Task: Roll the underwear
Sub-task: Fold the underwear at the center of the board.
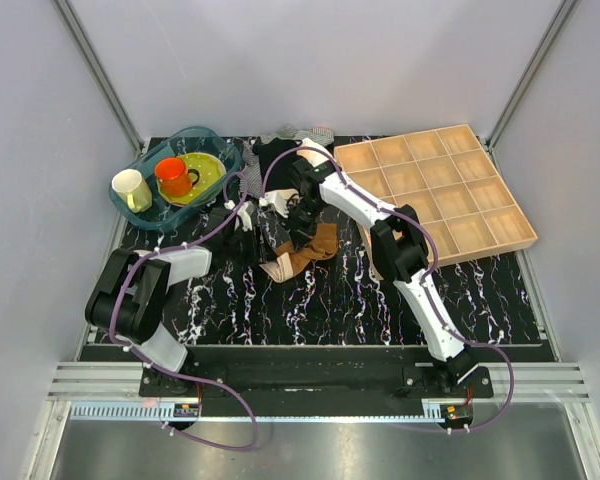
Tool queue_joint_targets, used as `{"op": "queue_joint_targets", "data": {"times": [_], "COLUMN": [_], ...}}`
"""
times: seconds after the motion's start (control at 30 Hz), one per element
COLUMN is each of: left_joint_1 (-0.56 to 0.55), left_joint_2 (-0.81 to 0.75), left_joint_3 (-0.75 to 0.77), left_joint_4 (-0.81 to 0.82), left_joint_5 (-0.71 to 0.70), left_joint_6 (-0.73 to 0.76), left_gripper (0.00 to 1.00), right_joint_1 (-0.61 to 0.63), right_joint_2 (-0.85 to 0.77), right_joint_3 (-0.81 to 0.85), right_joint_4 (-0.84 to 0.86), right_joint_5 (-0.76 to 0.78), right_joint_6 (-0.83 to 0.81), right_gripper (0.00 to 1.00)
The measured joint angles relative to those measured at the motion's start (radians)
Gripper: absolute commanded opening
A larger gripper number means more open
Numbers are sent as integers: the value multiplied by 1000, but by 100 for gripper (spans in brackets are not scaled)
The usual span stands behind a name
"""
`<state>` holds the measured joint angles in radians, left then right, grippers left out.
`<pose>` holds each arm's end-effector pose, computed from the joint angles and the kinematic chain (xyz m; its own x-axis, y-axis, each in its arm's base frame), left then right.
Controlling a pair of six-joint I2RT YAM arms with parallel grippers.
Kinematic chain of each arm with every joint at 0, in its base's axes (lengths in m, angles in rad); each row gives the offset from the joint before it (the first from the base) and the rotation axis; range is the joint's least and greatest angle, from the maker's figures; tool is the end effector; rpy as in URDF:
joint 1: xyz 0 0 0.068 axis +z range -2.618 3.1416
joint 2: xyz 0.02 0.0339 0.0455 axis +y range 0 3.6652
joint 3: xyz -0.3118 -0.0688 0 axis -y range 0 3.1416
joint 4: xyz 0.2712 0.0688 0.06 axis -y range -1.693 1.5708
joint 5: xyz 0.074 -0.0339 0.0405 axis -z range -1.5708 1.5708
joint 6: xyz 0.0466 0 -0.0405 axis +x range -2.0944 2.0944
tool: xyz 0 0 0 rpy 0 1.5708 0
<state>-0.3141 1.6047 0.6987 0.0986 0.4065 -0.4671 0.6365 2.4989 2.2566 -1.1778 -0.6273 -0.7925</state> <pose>0.3042 -0.1182 0.1643 -0.8584 -0.1560 -0.4887 0.1761 0.8051 -0.5664 0.4373 0.3573 0.1831 -0.1650 -0.8389 -0.5186 -0.9538 0.0019 0.3005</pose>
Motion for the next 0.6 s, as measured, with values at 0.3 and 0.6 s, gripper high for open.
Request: {"op": "queue_joint_targets", "data": {"times": [0.3,0.6], "left_joint_1": [2,13], "left_joint_2": [-25,-344], "left_joint_3": [-2,-61], "left_joint_4": [-23,-131], "left_joint_5": [-27,-177], "left_joint_6": [4,5], "left_gripper": [56,64], "right_joint_1": [-2,-2], "right_joint_2": [15,26], "right_joint_3": [-2,-4], "right_joint_4": [86,113], "right_joint_5": [62,85], "right_joint_6": [74,137], "right_gripper": [11,12]}}
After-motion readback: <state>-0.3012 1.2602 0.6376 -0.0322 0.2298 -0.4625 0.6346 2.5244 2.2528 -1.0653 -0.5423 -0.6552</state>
